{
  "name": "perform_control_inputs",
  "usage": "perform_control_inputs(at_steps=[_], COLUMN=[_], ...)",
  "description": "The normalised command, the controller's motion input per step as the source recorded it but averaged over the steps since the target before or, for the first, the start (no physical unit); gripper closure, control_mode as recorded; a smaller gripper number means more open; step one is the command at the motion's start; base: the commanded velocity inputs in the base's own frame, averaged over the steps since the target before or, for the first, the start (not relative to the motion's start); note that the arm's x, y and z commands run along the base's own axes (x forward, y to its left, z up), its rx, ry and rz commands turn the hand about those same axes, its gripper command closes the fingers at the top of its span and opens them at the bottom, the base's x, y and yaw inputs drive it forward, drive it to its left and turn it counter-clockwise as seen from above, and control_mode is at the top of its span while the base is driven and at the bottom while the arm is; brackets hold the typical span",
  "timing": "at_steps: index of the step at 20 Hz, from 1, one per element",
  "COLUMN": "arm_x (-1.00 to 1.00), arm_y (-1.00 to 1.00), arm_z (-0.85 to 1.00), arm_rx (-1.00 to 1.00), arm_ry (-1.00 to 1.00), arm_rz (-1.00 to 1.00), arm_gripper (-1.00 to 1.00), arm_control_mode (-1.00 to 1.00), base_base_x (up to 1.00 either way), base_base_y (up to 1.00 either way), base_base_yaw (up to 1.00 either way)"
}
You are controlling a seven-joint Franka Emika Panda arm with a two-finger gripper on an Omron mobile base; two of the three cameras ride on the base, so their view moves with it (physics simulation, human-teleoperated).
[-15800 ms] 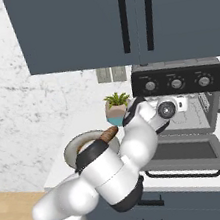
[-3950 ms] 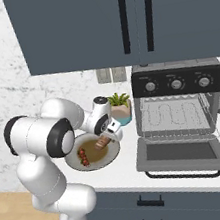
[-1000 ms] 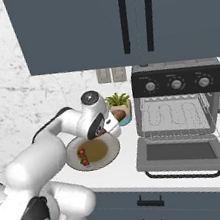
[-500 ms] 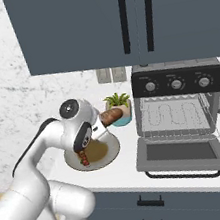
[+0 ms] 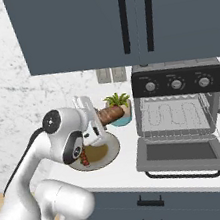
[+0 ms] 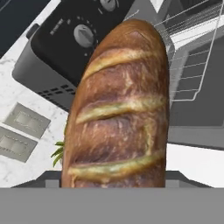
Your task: Pick up the kebab skewer and baguette bread, and place them inside the toaster oven. Close the toaster oven door and start by setting the timer.
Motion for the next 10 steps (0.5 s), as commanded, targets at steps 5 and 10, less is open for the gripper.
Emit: perform_control_inputs(at_steps=[5,10], arm_x=[-0.21,-0.05], arm_y=[-0.60,-0.57], arm_z=[0.42,0.16], arm_rx=[0.08,0.10], arm_ry=[-0.03,-0.01], arm_rz=[-0.09,-0.02], arm_gripper=[1.00,1.00], arm_control_mode=[-1.00,-1.00], base_base_x=[0.00,0.00], base_base_y=[0.00,0.00], base_base_yaw=[0.00,0.00])
